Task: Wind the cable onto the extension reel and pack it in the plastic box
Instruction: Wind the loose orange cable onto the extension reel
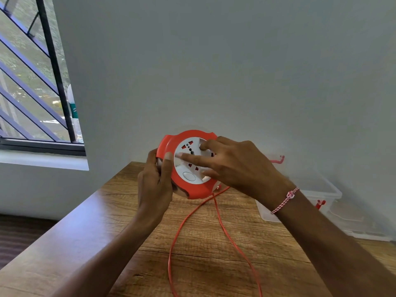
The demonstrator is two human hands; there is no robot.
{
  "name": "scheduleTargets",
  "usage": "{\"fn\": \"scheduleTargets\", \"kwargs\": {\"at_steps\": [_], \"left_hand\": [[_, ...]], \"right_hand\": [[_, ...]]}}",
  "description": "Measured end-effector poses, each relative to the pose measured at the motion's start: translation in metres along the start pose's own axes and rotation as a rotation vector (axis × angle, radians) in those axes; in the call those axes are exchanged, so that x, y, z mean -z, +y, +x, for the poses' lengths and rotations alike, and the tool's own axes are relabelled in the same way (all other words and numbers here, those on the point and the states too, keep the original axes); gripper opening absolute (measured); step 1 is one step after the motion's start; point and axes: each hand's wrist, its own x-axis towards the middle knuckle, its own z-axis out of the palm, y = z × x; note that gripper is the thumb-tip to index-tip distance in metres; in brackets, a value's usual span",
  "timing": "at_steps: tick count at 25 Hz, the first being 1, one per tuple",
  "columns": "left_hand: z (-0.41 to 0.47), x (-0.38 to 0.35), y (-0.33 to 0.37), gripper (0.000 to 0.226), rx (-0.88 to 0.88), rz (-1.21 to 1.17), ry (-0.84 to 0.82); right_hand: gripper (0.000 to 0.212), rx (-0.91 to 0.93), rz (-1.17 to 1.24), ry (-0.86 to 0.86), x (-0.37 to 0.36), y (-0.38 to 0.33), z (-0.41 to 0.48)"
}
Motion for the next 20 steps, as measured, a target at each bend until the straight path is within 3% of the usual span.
{"fn": "scheduleTargets", "kwargs": {"at_steps": [8,11,14,17,19,20], "left_hand": [[-0.003,-0.002,0.005,0.020,-0.111,0.069,0.059],[-0.006,-0.003,0.009,0.018,-0.146,0.066,0.103],[-0.009,-0.005,0.014,0.026,-0.170,0.061,0.109],[-0.010,-0.005,0.015,0.027,-0.154,0.056,0.097],[-0.009,-0.005,0.014,0.018,-0.132,0.057,0.091],[-0.009,-0.005,0.014,0.015,-0.111,0.046,0.087]], "right_hand": [[0.058,-0.071,0.126,0.183,0.004,-0.006,0.001],[0.061,-0.275,0.298,0.234,0.005,-0.021,0.005],[0.062,-0.624,0.553,0.282,0.004,-0.038,0.012],[0.058,-0.934,0.881,0.198,0.000,-0.045,0.019],[0.054,-0.950,1.012,0.148,0.003,-0.042,0.019],[0.053,-0.876,0.939,0.151,0.006,-0.036,0.017]]}}
